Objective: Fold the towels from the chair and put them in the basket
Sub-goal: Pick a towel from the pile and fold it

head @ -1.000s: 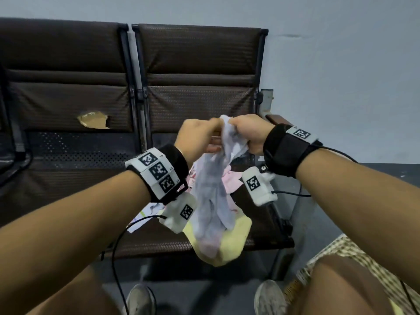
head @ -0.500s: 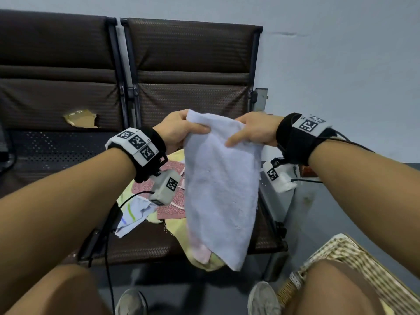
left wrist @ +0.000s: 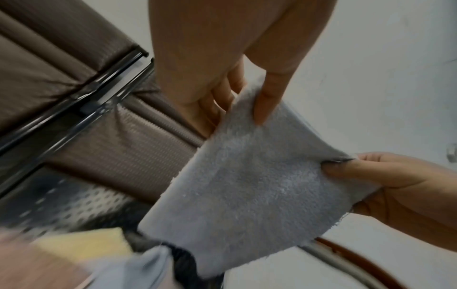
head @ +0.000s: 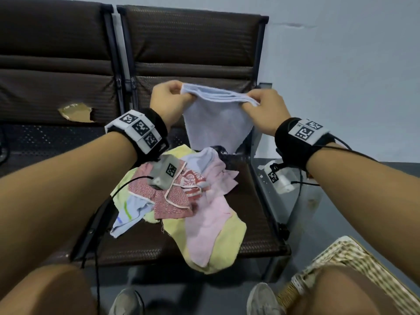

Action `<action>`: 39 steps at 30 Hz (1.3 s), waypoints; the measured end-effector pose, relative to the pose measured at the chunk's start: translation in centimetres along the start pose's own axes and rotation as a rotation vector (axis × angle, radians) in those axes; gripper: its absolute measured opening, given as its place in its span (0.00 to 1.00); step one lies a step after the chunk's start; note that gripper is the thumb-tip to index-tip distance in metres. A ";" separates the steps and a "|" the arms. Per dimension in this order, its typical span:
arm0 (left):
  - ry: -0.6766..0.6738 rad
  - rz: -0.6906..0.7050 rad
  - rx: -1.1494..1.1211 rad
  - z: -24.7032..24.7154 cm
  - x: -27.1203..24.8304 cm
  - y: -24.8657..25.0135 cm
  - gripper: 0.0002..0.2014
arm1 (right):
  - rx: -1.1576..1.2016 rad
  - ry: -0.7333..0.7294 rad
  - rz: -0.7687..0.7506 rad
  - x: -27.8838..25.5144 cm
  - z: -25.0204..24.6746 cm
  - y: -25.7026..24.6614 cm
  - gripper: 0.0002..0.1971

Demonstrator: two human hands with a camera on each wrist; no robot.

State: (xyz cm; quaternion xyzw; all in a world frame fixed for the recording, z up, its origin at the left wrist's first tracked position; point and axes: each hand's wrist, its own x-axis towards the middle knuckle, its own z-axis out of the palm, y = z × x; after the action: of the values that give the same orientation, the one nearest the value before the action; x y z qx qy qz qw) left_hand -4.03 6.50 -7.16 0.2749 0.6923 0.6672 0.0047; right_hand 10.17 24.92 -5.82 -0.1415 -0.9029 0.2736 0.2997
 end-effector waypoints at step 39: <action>-0.470 -0.408 0.386 1.1 -10.7 -20.2 0.08 | -0.132 -0.610 0.184 -10.1 14.8 12.3 0.08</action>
State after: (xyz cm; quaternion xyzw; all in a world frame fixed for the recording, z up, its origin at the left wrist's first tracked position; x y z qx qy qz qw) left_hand -2.11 4.24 -29.82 0.2726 0.8260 0.4284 0.2446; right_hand 10.01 24.63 -27.56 -0.1529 -0.9503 0.2703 -0.0206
